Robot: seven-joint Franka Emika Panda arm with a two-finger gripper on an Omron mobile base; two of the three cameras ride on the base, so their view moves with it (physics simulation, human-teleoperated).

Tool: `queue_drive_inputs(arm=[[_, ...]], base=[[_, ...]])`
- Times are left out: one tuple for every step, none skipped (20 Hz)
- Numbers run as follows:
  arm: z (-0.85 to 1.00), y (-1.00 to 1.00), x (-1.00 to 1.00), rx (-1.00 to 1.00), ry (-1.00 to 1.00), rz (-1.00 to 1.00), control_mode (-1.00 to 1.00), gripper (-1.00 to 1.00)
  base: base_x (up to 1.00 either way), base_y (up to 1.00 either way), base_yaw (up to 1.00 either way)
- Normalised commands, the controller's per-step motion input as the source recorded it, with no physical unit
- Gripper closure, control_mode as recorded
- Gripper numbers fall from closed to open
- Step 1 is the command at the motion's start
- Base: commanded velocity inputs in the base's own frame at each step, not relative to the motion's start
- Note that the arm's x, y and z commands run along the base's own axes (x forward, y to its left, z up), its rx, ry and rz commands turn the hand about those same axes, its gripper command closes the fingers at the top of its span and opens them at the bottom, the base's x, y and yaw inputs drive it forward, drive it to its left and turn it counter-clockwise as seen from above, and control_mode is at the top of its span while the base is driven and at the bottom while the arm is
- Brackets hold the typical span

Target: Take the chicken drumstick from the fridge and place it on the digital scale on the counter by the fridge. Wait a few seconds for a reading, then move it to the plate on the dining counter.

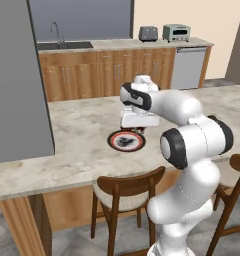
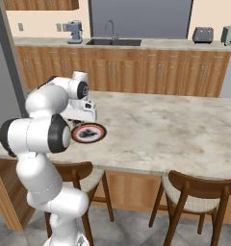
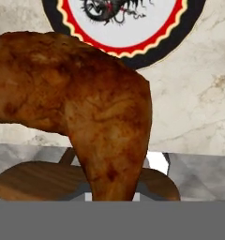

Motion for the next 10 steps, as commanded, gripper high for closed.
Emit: queue_drive_inputs(arm=[[0.0, 0.0, 0.28, -0.06, 0.11, 0.0, -1.0, 1.0], [0.0, 0.0, 0.36, -0.07, 0.11, 0.0, -1.0, 1.0], [0.0, 0.0, 0.39, -0.08, 0.08, 0.0, -1.0, 1.0], [0.0, 0.0, 0.36, -0.07, 0.04, 0.0, -1.0, 1.0], [-0.19, 0.0, 0.34, 0.0, -0.01, 0.0, -1.0, 1.0], [-0.34, 0.0, 0.26, 0.0, -0.16, 0.0, -1.0, 1.0], [-0.41, 0.0, 0.16, 0.03, -0.22, 0.0, -1.0, 1.0], [-0.41, 0.0, 0.08, 0.06, -0.26, 0.0, -1.0, 1.0], [-0.39, 0.0, 0.06, 0.05, -0.24, 0.0, -1.0, 1.0], [-0.36, 0.0, 0.06, 0.01, -0.22, 0.0, -1.0, 1.0]], base=[[0.0, 0.0, 0.0], [0.0, 0.0, 0.0], [0.0, 0.0, 0.0], [0.0, 0.0, 0.0], [0.0, 0.0, 0.0], [0.0, 0.0, 0.0], [0.0, 0.0, 0.0], [0.0, 0.0, 0.0], [0.0, 0.0, 0.0], [0.0, 0.0, 0.0]])
